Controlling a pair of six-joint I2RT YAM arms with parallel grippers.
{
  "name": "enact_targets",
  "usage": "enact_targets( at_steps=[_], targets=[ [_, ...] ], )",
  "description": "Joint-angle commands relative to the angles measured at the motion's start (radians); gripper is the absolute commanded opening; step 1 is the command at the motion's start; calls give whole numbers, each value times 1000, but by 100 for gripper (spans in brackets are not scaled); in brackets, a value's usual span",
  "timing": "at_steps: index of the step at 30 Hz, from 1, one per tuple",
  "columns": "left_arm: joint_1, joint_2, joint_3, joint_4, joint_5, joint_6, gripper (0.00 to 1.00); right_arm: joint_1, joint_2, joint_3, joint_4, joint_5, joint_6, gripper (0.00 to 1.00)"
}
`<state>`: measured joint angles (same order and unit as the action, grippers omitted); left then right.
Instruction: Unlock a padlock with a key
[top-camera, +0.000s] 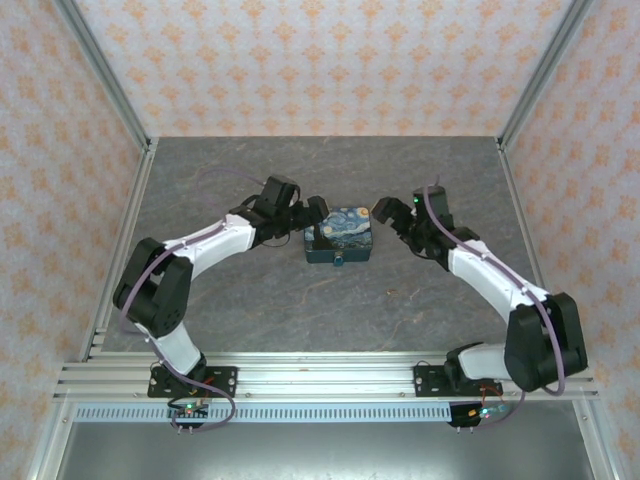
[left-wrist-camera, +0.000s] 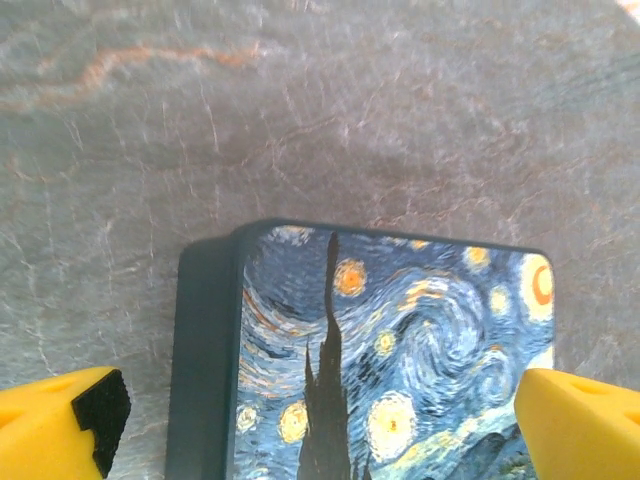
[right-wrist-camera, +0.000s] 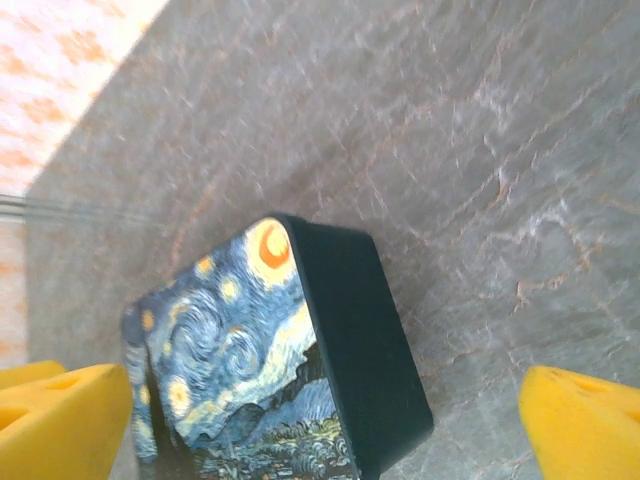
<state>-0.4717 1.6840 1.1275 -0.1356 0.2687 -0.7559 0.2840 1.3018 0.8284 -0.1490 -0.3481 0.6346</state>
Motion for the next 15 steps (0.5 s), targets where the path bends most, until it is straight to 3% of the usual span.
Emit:
enact_targets(
  at_steps=[1,8,15],
  targets=[
    [-2,-91,3,-47,-40,56,100,-55,-61,-62,32,-121,-47,98],
    [-4,-210,-64,-131,-78,23,100,-27,-71,-70,-193,-150,-46,71],
    [-13,-309,-166,-116,-78,-35,100,94,-95,-151,-319,1,-16,65]
  ],
)
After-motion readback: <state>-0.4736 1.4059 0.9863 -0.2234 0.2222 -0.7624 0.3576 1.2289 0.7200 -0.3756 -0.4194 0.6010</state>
